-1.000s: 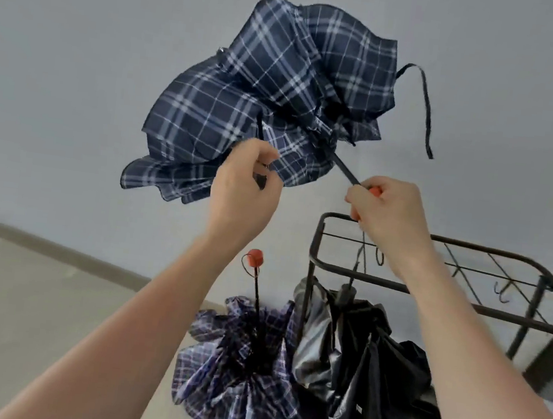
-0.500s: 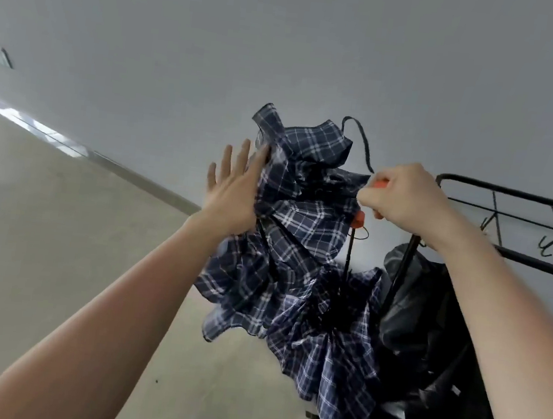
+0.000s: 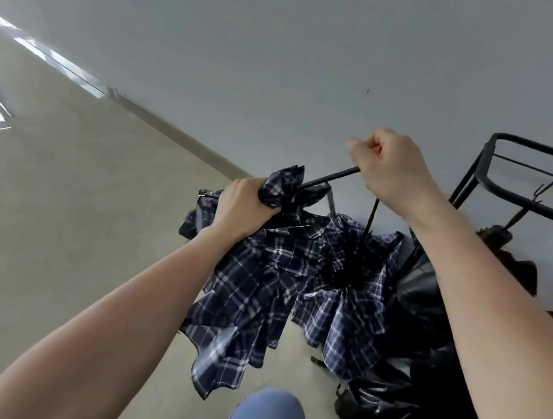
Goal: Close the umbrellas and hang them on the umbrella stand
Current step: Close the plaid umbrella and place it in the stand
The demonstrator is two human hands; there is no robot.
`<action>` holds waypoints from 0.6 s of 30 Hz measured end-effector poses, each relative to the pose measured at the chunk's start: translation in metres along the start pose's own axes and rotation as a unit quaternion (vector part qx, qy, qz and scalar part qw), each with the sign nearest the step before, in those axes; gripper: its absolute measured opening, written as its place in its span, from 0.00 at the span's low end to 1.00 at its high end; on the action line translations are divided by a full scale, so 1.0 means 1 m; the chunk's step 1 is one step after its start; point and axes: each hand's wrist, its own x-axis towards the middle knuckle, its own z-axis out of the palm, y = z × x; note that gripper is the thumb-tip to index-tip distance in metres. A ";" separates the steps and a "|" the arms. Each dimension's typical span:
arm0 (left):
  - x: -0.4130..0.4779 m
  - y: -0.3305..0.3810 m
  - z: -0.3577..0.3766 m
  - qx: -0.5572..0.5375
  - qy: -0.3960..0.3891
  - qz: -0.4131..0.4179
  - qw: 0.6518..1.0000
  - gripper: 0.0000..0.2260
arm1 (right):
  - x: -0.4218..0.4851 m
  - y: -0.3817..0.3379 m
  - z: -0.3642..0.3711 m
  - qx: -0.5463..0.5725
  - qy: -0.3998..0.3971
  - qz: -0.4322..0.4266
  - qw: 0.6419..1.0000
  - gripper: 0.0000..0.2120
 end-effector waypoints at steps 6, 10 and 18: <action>-0.019 0.000 0.017 -0.065 -0.014 -0.021 0.998 0.16 | -0.001 0.006 0.004 0.003 -0.039 0.037 0.999 0.10; -0.026 0.009 0.024 -0.062 -0.033 -0.018 0.997 0.20 | -0.005 0.008 -0.014 0.004 -0.073 0.050 0.996 0.18; -0.020 0.065 0.024 -0.023 -0.074 0.073 0.994 0.15 | -0.033 0.012 0.034 0.097 -0.069 0.062 0.991 0.15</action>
